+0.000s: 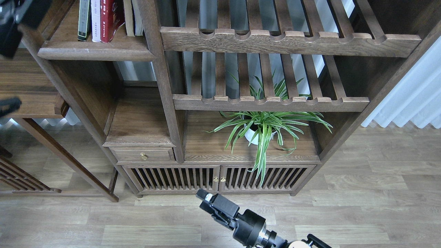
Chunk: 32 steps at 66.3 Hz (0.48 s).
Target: Organize books on shelf
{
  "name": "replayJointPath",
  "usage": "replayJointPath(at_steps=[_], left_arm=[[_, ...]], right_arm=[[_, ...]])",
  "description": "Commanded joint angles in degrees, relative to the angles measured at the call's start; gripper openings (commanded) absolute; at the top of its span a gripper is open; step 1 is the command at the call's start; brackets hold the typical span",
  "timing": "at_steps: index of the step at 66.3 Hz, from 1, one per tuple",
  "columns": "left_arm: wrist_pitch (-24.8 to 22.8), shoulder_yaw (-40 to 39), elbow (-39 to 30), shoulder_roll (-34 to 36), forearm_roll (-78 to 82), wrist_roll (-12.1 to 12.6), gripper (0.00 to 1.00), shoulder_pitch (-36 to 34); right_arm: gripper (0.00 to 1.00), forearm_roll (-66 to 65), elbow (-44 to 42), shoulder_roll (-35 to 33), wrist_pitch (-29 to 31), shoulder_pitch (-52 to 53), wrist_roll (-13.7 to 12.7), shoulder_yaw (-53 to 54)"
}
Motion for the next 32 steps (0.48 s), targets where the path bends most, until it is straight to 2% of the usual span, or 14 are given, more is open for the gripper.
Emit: replayJointPath(at_steps=[1,4,9,11,12,14,15,16,18,19,22,27,32], left_arm=[[-0.03,0.25,-0.50,-0.60,-3.22,0.00,1.00,9.03],[-0.03,0.61,-0.32,-0.95,-6.31,0.00,0.99,11.17],[-0.03,1.92,-0.06,-1.66,-12.20,8.12,0.99,13.98],[-0.03,2.28,0.12,-2.01,-13.96,10.32,0.99,14.42],[-0.03,2.71,0.20,-2.70,-16.57,13.29,0.99,14.95],[-0.03,3.07,0.20,-3.32,-18.44,15.16,0.99,15.21],[-0.03,3.68,0.29,-4.28,-21.06,17.34,0.99,15.56],[-0.03,3.77,0.29,-4.55,-21.95,17.97,0.99,15.65],[-0.03,4.73,0.21,-5.43,-25.55,21.04,0.99,16.09],[-0.03,5.00,0.20,-5.44,-26.26,21.57,0.99,16.18],[-0.03,7.19,0.20,-5.44,-30.73,26.13,0.99,17.14],[-0.03,10.70,0.29,-5.17,-34.69,30.88,0.99,18.64],[-0.03,12.65,0.38,-6.05,-35.85,32.30,0.99,19.17]], right_arm=[[1.00,-0.17,0.14,0.00,0.00,2.66,0.13,2.89],[1.00,-0.26,0.23,0.00,0.00,2.93,0.04,3.33],[1.00,-0.26,0.23,0.00,0.00,2.93,0.04,4.03],[1.00,-0.26,0.23,0.00,0.00,2.93,0.13,4.21],[1.00,-0.26,0.23,0.00,0.00,2.93,0.13,4.30],[1.00,-0.26,0.23,0.00,0.00,2.93,0.13,4.30],[1.00,-0.26,0.23,0.00,0.00,2.93,0.13,4.30],[1.00,-0.26,0.23,0.00,0.00,2.93,0.13,4.30],[1.00,-0.26,0.23,0.00,0.00,2.93,0.04,4.30],[1.00,-0.26,0.23,0.00,0.00,2.93,0.04,4.30],[1.00,-0.35,0.23,0.00,0.00,3.02,0.04,4.30],[1.00,-0.35,0.23,0.00,0.00,3.11,0.13,4.30],[1.00,-0.35,0.23,0.00,0.00,3.02,0.04,4.30]])
